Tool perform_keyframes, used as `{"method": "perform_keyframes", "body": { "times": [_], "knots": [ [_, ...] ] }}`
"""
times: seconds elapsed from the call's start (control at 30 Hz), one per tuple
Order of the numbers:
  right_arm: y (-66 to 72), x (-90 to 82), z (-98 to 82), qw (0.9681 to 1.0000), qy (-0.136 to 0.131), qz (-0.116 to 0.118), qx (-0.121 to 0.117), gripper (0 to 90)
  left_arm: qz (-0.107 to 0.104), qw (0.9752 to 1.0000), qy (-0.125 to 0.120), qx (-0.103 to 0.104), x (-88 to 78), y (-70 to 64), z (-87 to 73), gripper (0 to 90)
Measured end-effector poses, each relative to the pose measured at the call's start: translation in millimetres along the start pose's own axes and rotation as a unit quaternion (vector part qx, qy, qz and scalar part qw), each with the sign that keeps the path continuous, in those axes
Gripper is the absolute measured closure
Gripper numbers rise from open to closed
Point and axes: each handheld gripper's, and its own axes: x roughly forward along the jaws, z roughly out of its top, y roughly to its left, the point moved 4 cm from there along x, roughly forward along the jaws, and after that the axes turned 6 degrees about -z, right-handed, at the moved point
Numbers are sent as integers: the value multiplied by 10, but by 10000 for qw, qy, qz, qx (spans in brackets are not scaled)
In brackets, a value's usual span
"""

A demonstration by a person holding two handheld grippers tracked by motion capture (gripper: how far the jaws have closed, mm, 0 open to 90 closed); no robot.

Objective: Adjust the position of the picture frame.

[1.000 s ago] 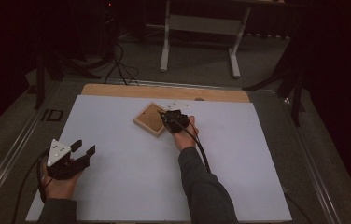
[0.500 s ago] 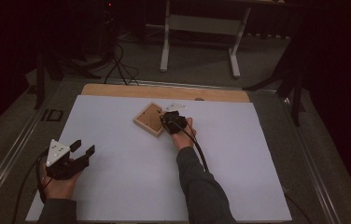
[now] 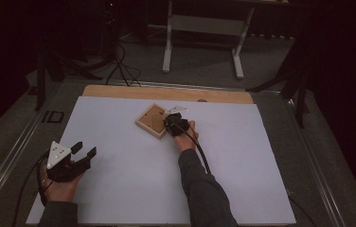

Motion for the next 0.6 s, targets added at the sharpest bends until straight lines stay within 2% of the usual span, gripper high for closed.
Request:
{"method": "perform_keyframes", "body": {
  "times": [0.27, 0.37, 0.43, 0.6],
  "knots": [
    [21, -10, 2, 10000, 45, -9, -85, 897, 7, 10000, 5, 16, -2, -4, -1, 435],
    [58, -30, -5, 9998, 60, -5, -178, 899, 14, 10000, 11, 29, 2, -5, -1, 435],
    [92, -47, -9, 9994, 86, -112, -302, 899, 13, 10000, 20, 44, 10, -9, -2, 435],
    [115, -83, -23, 9994, 146, -102, -282, 899, 20, 10000, 28, 73, 10, -22, -1, 435]
  ]
}}
